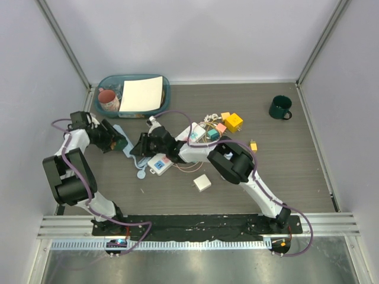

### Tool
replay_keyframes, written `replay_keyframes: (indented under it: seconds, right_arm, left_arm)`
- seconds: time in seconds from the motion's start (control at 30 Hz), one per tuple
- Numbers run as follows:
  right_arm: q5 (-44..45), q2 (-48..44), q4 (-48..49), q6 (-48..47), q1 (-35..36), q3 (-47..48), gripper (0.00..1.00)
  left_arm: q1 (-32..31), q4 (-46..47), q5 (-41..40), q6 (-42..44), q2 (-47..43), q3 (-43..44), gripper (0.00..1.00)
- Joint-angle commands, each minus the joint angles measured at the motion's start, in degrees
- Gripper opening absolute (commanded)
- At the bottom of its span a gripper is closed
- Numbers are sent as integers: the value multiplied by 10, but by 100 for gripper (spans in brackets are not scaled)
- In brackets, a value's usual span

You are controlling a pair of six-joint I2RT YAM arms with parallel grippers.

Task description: Pull the plug off the socket

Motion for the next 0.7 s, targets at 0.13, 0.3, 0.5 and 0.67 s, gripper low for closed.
replay_keyframes:
  seconds: [0.13,0.3,0.5,0.67]
  right_arm:
    - [-49,33,-88,-53,-16,61,48]
    - [-62,83,-152,-50,-16,133,50]
    - [-83,88,-153,-49,-7,136,50]
    - [-119,99,-161,-52,7,154,50]
  left_arm:
    - [3,16,53,23,-24,-35,0]
    - [3,27,64,22,-22,-42,0]
    - [3,51,69,8,-22,-55,0]
    - [3,59,60,2,-20,-66,0]
